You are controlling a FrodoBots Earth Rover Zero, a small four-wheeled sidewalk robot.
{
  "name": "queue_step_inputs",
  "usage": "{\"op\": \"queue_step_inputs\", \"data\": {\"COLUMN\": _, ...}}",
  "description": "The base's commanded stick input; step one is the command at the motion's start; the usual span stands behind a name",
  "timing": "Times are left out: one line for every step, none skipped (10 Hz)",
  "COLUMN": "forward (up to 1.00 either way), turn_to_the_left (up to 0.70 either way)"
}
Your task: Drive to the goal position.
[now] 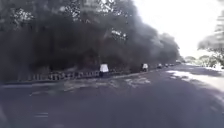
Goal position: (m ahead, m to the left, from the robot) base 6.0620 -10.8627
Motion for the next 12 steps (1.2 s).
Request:
{"op": "queue_step_inputs", "data": {"forward": 1.0, "turn_to_the_left": -0.27}}
{"op": "queue_step_inputs", "data": {"forward": 1.0, "turn_to_the_left": -0.27}}
{"op": "queue_step_inputs", "data": {"forward": 1.0, "turn_to_the_left": -0.27}}
{"op": "queue_step_inputs", "data": {"forward": 1.0, "turn_to_the_left": -0.27}}
{"op": "queue_step_inputs", "data": {"forward": 1.0, "turn_to_the_left": -0.27}}
{"op": "queue_step_inputs", "data": {"forward": 1.0, "turn_to_the_left": -0.27}}
{"op": "queue_step_inputs", "data": {"forward": 1.0, "turn_to_the_left": -0.27}}
{"op": "queue_step_inputs", "data": {"forward": 1.0, "turn_to_the_left": -0.27}}
{"op": "queue_step_inputs", "data": {"forward": 1.0, "turn_to_the_left": -0.27}}
{"op": "queue_step_inputs", "data": {"forward": 1.0, "turn_to_the_left": -0.27}}
{"op": "queue_step_inputs", "data": {"forward": 1.0, "turn_to_the_left": -0.27}}
{"op": "queue_step_inputs", "data": {"forward": 1.0, "turn_to_the_left": -0.27}}
